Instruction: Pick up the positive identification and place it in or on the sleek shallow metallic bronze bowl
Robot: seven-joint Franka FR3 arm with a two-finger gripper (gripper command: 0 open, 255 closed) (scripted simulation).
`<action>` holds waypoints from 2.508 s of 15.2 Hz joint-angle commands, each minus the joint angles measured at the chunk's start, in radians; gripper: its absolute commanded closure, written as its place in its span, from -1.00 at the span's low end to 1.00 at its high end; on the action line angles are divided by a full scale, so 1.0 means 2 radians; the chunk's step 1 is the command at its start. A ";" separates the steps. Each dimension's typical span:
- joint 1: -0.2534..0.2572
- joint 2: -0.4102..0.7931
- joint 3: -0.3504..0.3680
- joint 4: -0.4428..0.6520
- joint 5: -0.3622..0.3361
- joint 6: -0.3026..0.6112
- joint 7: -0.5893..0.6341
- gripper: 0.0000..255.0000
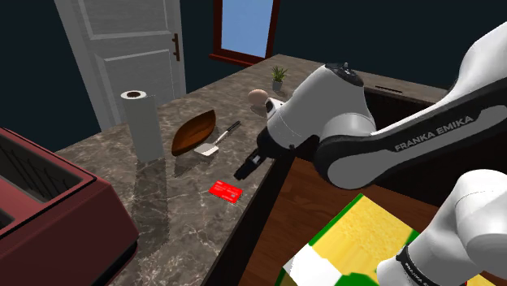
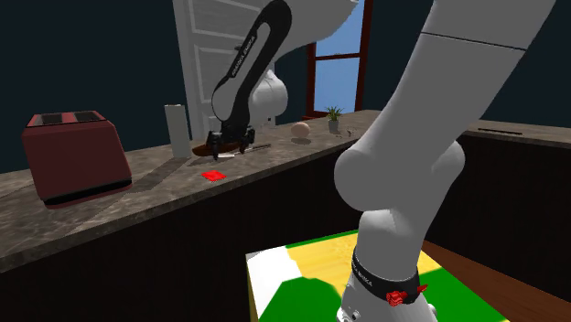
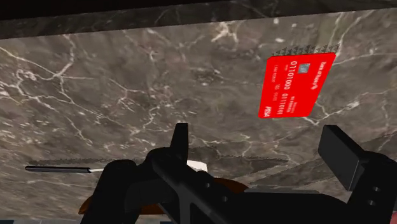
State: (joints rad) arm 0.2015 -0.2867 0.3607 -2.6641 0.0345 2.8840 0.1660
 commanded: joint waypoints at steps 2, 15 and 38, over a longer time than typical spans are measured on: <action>-0.040 0.061 0.050 0.022 -0.062 0.065 0.041 -1.00; -0.147 0.203 0.107 0.121 -0.541 0.094 0.422 -1.00; -0.194 0.132 0.192 0.085 -0.223 0.083 0.158 1.00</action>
State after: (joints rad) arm -0.1849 -0.0039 0.7343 -2.4851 -0.5098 3.0531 0.5627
